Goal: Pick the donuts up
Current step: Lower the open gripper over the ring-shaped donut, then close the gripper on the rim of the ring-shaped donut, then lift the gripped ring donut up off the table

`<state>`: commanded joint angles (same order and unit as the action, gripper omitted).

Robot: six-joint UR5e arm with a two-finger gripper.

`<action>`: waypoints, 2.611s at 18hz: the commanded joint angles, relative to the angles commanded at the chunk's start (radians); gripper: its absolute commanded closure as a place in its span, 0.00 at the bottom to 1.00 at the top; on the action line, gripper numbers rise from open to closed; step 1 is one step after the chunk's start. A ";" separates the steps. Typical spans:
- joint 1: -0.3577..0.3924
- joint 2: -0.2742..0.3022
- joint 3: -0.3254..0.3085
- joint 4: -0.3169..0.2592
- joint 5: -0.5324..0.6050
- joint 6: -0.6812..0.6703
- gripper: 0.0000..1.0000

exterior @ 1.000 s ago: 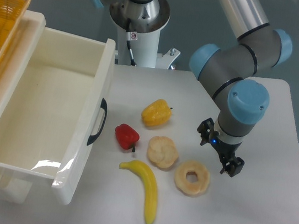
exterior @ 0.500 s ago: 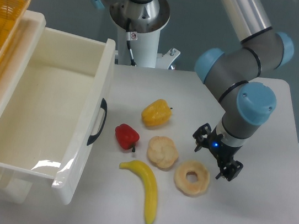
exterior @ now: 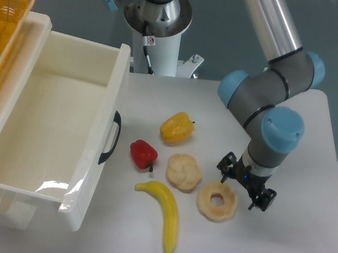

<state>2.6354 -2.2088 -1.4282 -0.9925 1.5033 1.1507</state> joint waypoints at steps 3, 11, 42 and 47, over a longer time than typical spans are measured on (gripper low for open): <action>-0.020 -0.026 0.009 0.002 0.001 -0.019 0.00; -0.018 -0.038 0.005 0.008 0.002 0.007 0.07; -0.003 -0.008 0.147 -0.127 0.008 0.173 1.00; 0.017 0.000 0.225 -0.267 0.011 0.307 1.00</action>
<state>2.6522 -2.2089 -1.2028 -1.2592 1.5140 1.4572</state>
